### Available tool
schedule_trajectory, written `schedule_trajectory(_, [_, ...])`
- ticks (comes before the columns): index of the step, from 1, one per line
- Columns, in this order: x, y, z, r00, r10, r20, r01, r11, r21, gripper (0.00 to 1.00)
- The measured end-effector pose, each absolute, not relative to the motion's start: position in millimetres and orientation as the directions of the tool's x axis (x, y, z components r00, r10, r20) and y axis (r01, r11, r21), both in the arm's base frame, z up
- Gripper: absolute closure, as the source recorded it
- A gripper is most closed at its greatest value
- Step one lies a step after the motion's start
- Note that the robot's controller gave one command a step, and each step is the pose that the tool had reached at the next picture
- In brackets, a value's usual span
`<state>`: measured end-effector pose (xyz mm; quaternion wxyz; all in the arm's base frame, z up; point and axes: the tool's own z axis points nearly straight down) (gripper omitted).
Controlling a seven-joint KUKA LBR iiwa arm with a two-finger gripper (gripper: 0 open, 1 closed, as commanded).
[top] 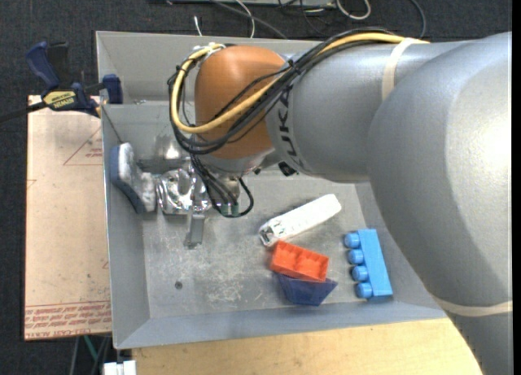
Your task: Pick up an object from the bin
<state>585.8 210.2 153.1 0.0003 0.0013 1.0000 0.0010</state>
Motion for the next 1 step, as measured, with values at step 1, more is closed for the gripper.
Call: schedule_trajectory(1, [585.8,210.2,153.1,-1.000,0.003,-0.001,0.003,1.000,0.002,0.00])
